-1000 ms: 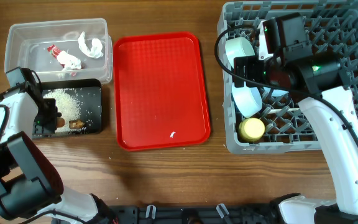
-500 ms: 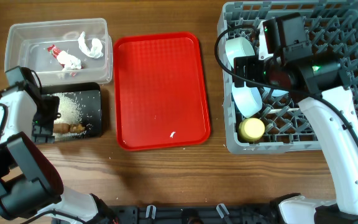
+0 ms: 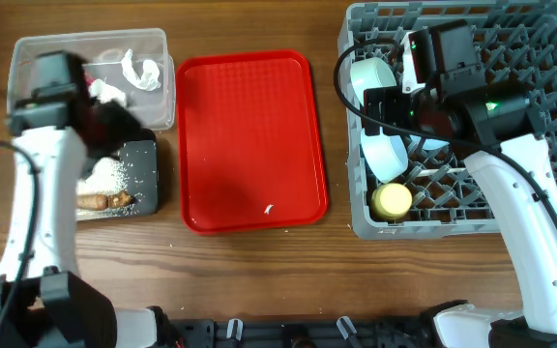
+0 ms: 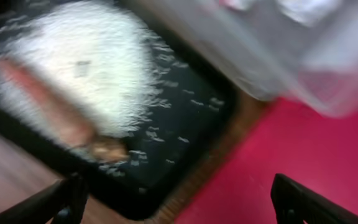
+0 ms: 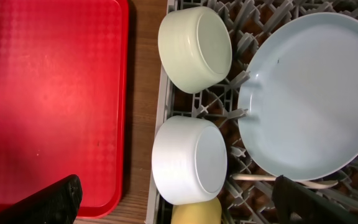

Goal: Sort waste into correct bins and load items into the dishwasher rack

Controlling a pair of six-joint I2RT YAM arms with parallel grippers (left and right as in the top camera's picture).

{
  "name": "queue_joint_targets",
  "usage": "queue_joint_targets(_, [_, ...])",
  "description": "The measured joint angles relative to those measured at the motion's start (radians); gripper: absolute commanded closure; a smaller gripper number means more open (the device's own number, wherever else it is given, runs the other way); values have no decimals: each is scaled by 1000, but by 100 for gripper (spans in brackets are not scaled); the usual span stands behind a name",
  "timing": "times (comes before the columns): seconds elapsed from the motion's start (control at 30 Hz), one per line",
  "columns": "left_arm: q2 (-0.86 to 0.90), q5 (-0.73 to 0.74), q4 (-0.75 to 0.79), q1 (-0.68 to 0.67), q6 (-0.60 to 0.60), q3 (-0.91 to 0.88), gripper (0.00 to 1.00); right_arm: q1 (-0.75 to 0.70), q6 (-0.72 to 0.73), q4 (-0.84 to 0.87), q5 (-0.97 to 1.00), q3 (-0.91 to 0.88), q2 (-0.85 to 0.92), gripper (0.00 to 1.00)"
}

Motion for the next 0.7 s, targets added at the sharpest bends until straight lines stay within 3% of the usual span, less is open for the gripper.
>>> queue_joint_targets(0.33, [0,50,124,-386,274,0,0,0,0,-24,-7,0,0,0])
queue_joint_targets(0.7, [0,-3,128,-480,323,0,0,0,0,-141,-42,98,-11,0])
